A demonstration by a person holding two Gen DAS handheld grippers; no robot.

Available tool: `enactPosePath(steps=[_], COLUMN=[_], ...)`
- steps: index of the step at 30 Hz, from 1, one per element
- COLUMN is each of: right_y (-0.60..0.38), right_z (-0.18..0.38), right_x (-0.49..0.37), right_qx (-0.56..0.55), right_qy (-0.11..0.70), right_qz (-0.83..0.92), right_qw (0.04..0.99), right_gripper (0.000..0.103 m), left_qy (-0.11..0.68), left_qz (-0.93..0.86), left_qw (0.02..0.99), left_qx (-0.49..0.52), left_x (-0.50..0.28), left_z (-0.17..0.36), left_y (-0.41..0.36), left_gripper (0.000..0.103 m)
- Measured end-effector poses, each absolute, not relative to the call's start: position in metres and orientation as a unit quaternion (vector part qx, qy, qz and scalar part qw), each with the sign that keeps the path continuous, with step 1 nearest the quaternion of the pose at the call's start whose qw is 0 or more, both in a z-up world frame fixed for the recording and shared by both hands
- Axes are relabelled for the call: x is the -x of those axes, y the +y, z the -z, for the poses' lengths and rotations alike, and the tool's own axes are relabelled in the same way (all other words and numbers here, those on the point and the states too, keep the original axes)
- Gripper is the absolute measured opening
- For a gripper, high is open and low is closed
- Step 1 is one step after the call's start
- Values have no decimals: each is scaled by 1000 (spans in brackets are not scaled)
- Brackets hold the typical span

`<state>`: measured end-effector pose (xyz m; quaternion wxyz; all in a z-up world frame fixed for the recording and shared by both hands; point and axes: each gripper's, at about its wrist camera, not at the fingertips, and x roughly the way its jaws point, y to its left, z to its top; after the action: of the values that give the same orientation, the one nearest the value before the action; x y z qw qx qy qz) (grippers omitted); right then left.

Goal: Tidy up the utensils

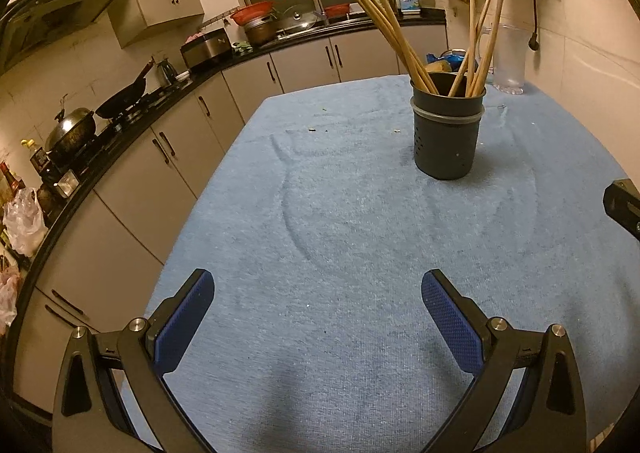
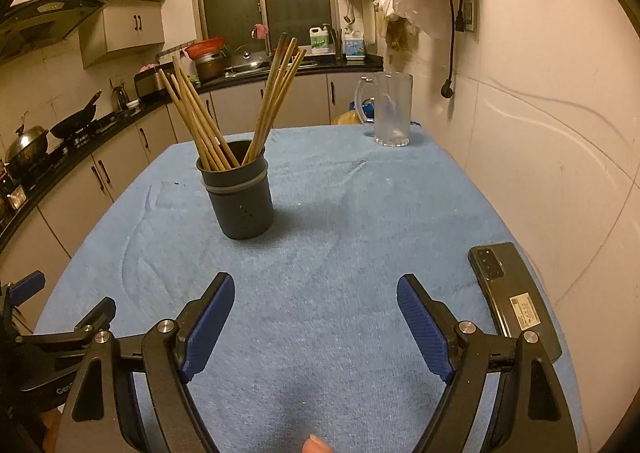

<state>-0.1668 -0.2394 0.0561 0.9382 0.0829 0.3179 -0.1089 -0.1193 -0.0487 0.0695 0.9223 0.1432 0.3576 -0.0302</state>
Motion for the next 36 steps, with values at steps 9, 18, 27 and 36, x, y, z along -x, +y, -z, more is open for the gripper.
enactPosePath(steps=[9, 18, 27, 36], right_y=[-234, -230, -229, -226], right_z=[-51, -46, -42, -40], right_x=[162, 157, 154, 151], right_qx=[-73, -66, -64, -61], right_qy=[332, 345, 354, 361], right_qz=[107, 109, 109, 107], right_qw=[934, 930, 927, 924], right_gripper=[87, 87, 87, 87], left_qy=[363, 366, 370, 372], left_qz=[34, 37, 38, 41], left_qw=[921, 920, 919, 919], left_qx=[-137, -132, -130, -126], left_x=[117, 115, 112, 113], left_z=[-67, -63, -59, -60], left_y=[-45, -43, -43, -41], left_gripper=[103, 103, 103, 103])
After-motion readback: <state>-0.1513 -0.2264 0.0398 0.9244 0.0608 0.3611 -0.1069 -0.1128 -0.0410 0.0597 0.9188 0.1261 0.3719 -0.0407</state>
